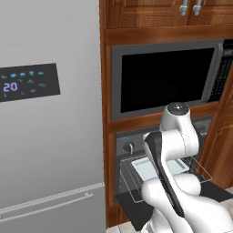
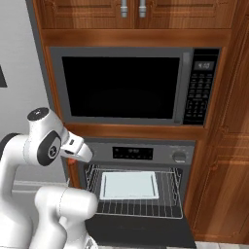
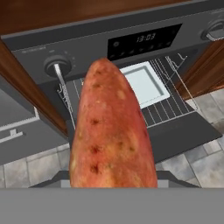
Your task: Place the sweet potato on the rack of the oven.
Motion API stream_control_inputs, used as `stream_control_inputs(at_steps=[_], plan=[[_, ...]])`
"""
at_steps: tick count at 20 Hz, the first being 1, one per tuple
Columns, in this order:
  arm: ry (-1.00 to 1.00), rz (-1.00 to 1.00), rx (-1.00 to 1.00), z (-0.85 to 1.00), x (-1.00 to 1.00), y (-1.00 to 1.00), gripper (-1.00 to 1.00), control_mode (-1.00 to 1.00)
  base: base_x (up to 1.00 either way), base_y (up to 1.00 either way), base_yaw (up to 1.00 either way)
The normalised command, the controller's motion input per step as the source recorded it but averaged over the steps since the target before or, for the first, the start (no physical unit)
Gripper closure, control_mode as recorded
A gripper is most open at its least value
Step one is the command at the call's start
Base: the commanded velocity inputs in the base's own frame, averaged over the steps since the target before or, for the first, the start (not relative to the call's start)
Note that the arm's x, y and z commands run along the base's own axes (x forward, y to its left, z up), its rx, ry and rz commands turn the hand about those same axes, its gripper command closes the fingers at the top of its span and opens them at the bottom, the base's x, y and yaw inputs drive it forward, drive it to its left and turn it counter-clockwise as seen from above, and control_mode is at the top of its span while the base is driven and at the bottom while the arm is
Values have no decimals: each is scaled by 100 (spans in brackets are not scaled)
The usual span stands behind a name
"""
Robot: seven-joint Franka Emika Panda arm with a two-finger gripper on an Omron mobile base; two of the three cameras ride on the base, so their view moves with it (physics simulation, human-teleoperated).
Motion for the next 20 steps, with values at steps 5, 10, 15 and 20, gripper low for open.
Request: stream_control_inputs(at_steps=[5, 10, 15, 20], plan=[[0, 0, 0, 0, 0, 0, 100, 100, 0, 0, 0], [-10, 9, 2, -9, 6, -45, 100, -100, 0, 0, 0], [-13, 17, 19, -27, 4, -100, 100, -100, 0, 0, 0], [-6, 15, 38, -49, 0, -100, 100, -100, 0, 0, 0]])
